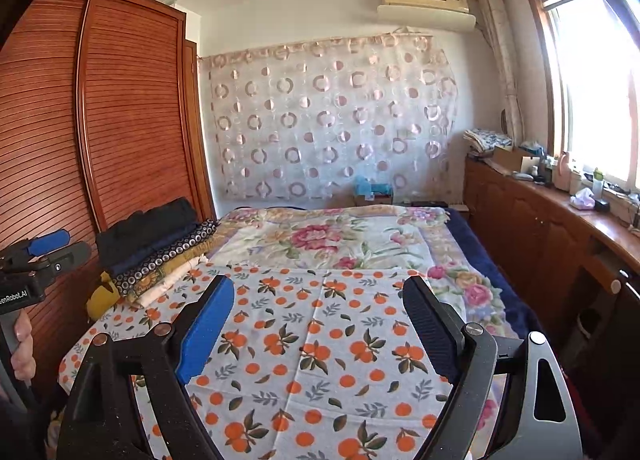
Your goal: Fold small clothes
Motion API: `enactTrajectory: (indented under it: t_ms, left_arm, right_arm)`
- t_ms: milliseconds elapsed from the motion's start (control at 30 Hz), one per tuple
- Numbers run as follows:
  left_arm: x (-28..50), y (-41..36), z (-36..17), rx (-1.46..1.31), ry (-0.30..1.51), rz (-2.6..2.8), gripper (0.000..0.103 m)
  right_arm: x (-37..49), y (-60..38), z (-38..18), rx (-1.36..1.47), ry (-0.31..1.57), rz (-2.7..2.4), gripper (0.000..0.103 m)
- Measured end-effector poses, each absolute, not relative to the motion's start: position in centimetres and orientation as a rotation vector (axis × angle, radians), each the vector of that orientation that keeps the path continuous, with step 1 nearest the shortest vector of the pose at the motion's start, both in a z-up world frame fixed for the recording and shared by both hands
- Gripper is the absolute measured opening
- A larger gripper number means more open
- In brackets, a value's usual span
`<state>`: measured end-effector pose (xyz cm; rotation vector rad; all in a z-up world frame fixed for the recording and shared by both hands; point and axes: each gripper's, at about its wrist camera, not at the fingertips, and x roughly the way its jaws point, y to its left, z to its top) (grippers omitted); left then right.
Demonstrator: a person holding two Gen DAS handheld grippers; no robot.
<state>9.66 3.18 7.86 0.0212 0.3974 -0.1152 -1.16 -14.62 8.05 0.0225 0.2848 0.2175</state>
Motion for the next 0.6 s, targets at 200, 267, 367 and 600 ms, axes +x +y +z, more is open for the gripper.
enactTrajectory:
  t_ms: [200, 267, 367, 600]
  left_arm:
    - [9.6, 3.0, 7.5, 0.022, 0.406, -0.117, 0.087]
    - [9.6, 2.9, 7.4, 0.023, 0.406, -0.115, 0.087]
    - [9.6, 3.0, 7.3, 0.025, 0.407, -0.111, 0.087]
    - [9.7, 3.0, 6.9, 0.021, 0.414, -0.108, 0.087]
  right_arm:
    - [-0.8, -14.4, 8.1, 0.029, 0.282, 0.215, 0.088]
    - [-0.5, -14.7, 8.0, 0.028, 0.282, 0.215, 0.088]
    - [-0.4, -15.4, 7.8, 0.025, 0.280, 0.218, 0.088]
    - [-0.3, -15.8, 7.7, 0.022, 0.277, 0.222, 0.088]
